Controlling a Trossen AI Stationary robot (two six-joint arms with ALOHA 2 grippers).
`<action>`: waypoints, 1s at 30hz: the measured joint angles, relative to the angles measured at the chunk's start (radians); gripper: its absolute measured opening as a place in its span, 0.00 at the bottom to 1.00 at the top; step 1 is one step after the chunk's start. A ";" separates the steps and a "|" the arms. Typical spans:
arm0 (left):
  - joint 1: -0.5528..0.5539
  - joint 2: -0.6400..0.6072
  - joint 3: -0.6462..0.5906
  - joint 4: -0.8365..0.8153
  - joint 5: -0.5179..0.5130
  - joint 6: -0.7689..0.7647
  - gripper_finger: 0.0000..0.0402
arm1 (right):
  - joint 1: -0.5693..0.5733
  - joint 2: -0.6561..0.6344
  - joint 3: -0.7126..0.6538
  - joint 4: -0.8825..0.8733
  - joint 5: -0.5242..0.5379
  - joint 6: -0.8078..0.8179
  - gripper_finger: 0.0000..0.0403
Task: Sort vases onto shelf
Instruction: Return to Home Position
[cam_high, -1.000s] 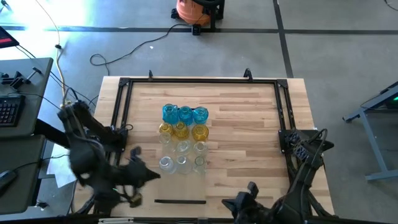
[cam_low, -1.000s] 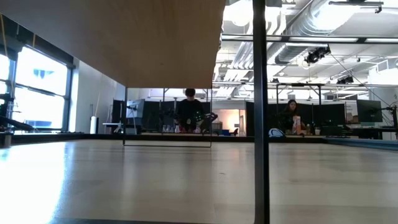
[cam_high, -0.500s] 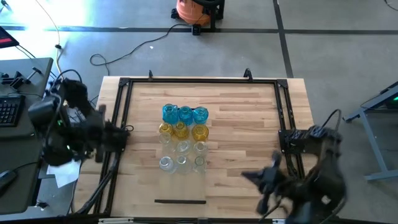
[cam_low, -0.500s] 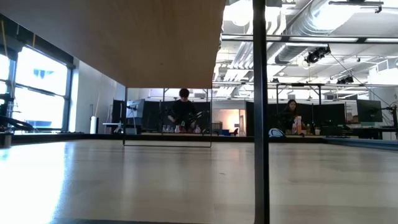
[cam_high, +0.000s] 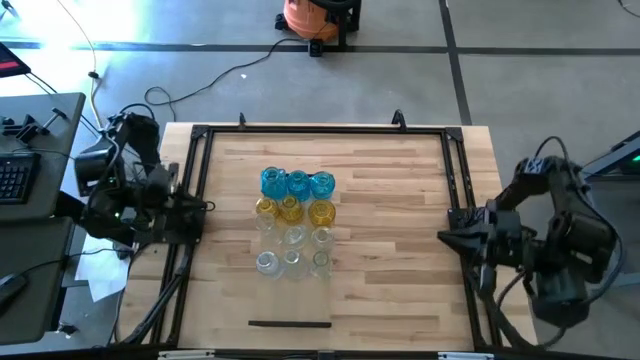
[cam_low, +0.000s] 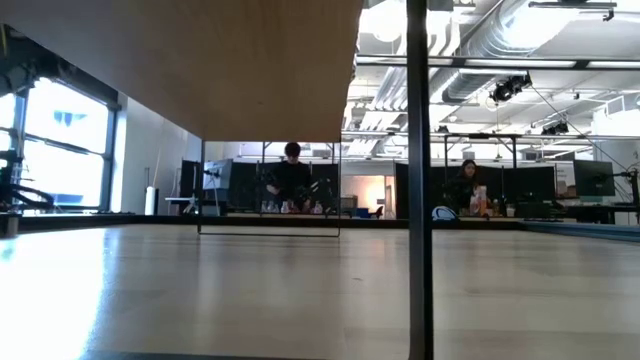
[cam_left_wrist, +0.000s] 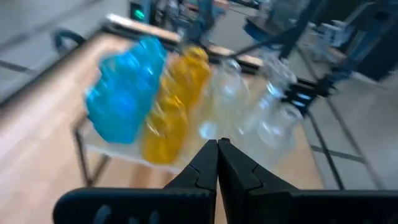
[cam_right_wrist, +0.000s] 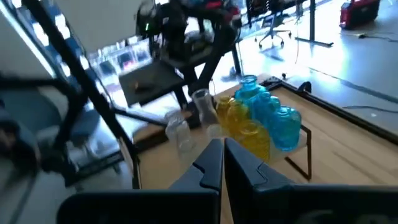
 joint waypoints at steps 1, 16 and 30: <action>-0.011 -0.028 -0.037 0.030 0.015 -0.001 0.00 | 0.012 -0.032 -0.056 0.000 0.017 0.058 0.00; -0.032 -0.167 -0.181 0.219 0.502 -0.136 0.00 | 0.026 -0.169 -0.459 0.323 -0.113 0.447 0.00; -0.021 -0.164 -0.181 0.897 0.851 0.717 0.00 | 0.029 -0.132 -0.452 1.358 -0.210 -0.964 0.00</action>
